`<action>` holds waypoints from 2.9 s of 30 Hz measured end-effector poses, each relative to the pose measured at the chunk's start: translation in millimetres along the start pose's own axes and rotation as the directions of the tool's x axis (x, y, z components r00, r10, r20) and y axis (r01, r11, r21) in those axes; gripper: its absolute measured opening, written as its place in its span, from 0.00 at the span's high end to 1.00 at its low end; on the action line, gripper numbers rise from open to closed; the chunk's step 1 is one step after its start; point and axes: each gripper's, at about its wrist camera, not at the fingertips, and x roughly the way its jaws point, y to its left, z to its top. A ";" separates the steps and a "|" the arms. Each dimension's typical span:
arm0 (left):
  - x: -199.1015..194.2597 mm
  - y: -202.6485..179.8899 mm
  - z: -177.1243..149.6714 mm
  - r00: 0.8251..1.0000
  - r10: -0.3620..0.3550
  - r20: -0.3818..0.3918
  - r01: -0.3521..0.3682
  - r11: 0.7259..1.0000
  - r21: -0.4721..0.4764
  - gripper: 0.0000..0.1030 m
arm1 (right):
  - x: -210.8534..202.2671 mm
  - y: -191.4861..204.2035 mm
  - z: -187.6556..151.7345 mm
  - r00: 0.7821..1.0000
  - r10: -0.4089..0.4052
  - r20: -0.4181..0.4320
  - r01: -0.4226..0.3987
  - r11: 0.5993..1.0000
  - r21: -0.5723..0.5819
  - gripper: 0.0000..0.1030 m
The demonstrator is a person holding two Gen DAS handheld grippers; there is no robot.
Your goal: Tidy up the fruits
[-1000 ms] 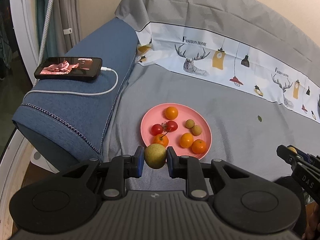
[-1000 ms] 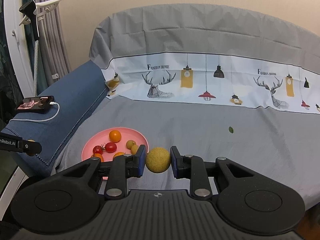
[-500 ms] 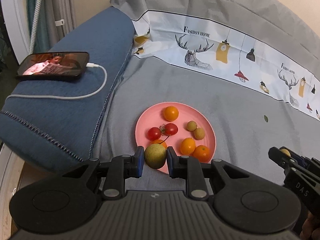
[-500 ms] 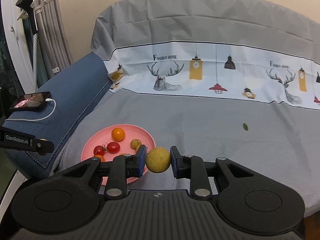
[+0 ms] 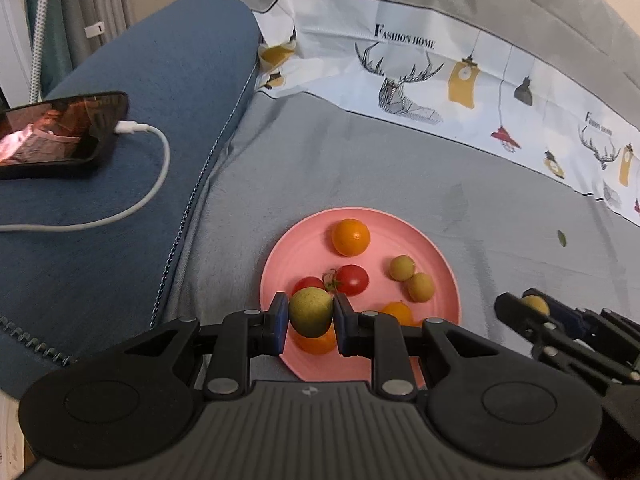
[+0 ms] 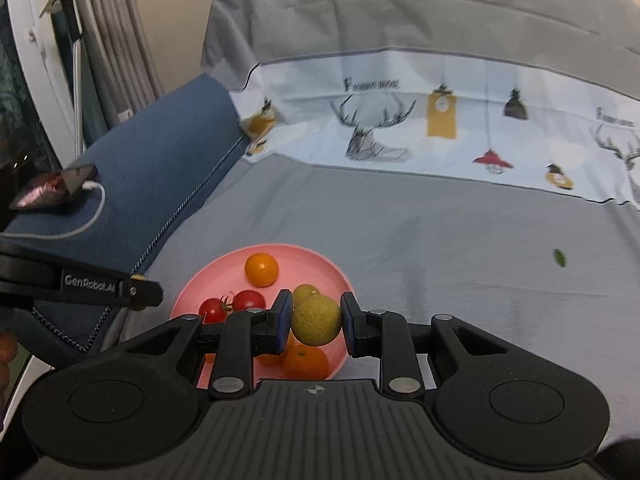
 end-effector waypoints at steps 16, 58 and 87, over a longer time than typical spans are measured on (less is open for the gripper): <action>71.8 5.4 22.2 0.997 0.030 -0.073 -0.028 0.999 0.023 0.73 | 80.4 3.1 7.8 0.992 0.045 -0.119 -0.042 0.999 0.024 0.74; -89.1 -8.7 -79.9 0.979 0.195 0.058 -0.200 0.975 0.097 0.00 | -105.2 29.5 -43.4 0.993 -0.083 0.088 0.094 0.988 -0.126 0.01; -141.0 -9.3 -109.6 0.952 0.235 0.194 -0.244 0.970 0.020 0.00 | -153.7 34.3 -58.9 0.977 -0.092 0.192 0.107 0.992 -0.069 0.01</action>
